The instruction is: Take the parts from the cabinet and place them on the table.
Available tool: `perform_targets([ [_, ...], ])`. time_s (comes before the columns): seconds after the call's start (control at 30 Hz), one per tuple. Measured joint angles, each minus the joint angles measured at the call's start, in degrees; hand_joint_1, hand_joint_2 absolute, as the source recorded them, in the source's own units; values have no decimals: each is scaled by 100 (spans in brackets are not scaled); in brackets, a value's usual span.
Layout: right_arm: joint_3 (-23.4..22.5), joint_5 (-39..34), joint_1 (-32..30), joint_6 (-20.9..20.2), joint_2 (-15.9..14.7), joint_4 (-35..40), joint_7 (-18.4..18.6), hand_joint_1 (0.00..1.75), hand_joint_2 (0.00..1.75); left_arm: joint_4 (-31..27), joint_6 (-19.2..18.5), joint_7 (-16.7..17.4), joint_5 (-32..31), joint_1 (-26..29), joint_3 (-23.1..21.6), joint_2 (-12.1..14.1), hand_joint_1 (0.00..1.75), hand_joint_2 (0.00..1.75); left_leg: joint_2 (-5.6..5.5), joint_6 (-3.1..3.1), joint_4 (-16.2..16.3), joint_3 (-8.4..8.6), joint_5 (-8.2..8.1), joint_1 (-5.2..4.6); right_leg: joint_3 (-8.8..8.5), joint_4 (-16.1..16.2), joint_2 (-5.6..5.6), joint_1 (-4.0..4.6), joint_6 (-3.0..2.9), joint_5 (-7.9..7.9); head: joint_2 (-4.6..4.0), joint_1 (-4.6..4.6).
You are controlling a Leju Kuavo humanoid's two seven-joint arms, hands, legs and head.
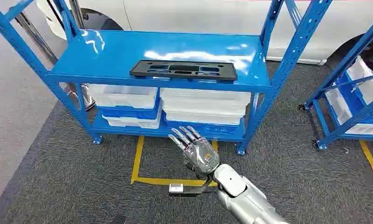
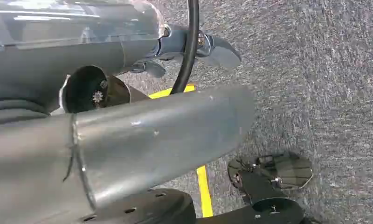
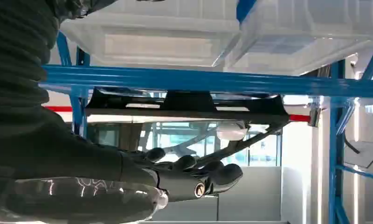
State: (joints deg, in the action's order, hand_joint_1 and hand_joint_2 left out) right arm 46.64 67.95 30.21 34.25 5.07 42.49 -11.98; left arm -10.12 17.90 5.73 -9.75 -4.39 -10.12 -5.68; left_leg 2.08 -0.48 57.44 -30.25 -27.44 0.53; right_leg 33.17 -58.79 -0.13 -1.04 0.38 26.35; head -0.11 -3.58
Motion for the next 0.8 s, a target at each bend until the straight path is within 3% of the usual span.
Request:
perform_targets([
  [0.03, 7, -7, 6, 0, 0, -9, 4, 0, 175, 0, 0, -9, 0, -2, 0, 0, 0, 0, -5, 43, 17, -12, -2, -3, 6, -4, -9, -5, 12, -5, 0, 2],
  [0.13, 35, -39, 15, 4, 4, -13, 35, 0, 175, 0, 0, -24, -4, -4, 0, 0, 0, 0, -6, 87, -21, -17, 9, -11, -15, 45, -13, -2, 50, -28, 0, 2],
  [0.17, 35, -50, 23, 9, 19, -11, 44, 0, 175, 0, 0, -28, -9, -7, -2, -2, 0, 0, -2, 132, -185, 72, 96, 32, -34, -3, -23, 88, 78, -29, 0, 2],
  [0.2, 37, -61, 27, 17, 4, -15, 50, 0, 175, 0, 0, -28, -24, -7, -7, -37, 0, 0, 20, 141, -247, 119, 127, 63, 66, -178, -49, 79, 98, 9, 0, -10],
  [0.3, 44, -118, 49, 48, -2, -9, 66, 0, 175, 0, 7, -28, -74, -28, -9, -42, 0, 0, 32, 181, -299, 149, 141, 91, 647, -1267, 12, 36, 130, 584, 0, -11],
  [0.33, 48, -120, 39, 52, -11, -9, 68, 0, 175, 0, 7, -28, -90, -26, -11, -44, 0, 0, 30, 178, -296, 151, 131, 91, 836, -1569, 11, 12, 157, 664, 0, -13],
  [0.37, 54, -127, 37, 52, -22, -9, 77, 0, 175, 0, 9, -28, -94, -22, -11, -44, 0, 0, 25, 161, -282, 154, 112, 104, 941, -1666, 10, -22, 189, 594, 0, -9],
  [0.4, 68, -127, 41, 52, -26, -9, 83, 0, 175, 0, 9, -26, -94, -19, -11, -44, 0, 0, 14, 129, -254, 165, 80, 127, 892, -1454, 6, -54, 219, 368, 0, -11],
  [0.47, 81, -131, 47, 52, -31, 30, 87, 0, 175, 0, 9, -28, -94, -21, -13, -46, 0, 0, 6, 21, -147, 208, -44, 195, 462, -478, -25, -121, 286, -261, 0, -13],
  [0.5, 81, -140, 55, 50, -31, 48, 92, 0, 175, 0, 11, -28, -96, -22, -13, -44, 0, 0, 11, -41, -70, 192, -123, 203, 329, -192, -65, -129, 326, -270, 0, -13],
  [0.53, 92, -153, 78, 46, -31, 55, 98, 0, 175, 2, 20, -28, -96, -37, -13, -35, 0, 0, 7, -102, 4, 130, -164, 139, 351, -203, -85, -71, 288, -184, 0, -61],
  [0.57, 96, -179, 76, 39, -33, 100, 98, 0, 175, 2, 22, -24, -101, -41, -17, -37, 0, 0, 0, -123, 23, 106, -175, 130, 384, -222, -60, -93, 144, -141, 0, -41],
  [0.67, 103, -303, 61, -26, -61, 181, 90, 0, 175, 2, 33, -22, -105, -38, -20, -37, 0, 0, 44, -202, -17, 174, -220, 166, 390, -242, -6, -68, 9, -70, 0, -24],
  [0.7, 105, -317, 62, -24, -61, 228, 83, 0, 175, 2, 33, -22, -103, -41, -24, -39, 0, 0, -21, -213, 74, 155, -294, 181, 340, -220, -1, -78, -48, -53, 0, -15],
  [0.73, 107, -328, 81, -22, -61, 251, 83, 0, 175, 2, 33, -22, -105, -50, -26, -39, 0, 0, -73, -198, 311, 48, -410, 180, 309, -215, 1, -72, -79, -33, 0, -15],
  [0.8, 133, -328, 98, -22, -61, 289, 83, 0, 175, 2, 33, -20, -105, -55, -37, -42, 0, 0, -125, -184, 1277, -486, -791, 149, 264, -215, 14, -36, -137, 5, 0, -7],
])
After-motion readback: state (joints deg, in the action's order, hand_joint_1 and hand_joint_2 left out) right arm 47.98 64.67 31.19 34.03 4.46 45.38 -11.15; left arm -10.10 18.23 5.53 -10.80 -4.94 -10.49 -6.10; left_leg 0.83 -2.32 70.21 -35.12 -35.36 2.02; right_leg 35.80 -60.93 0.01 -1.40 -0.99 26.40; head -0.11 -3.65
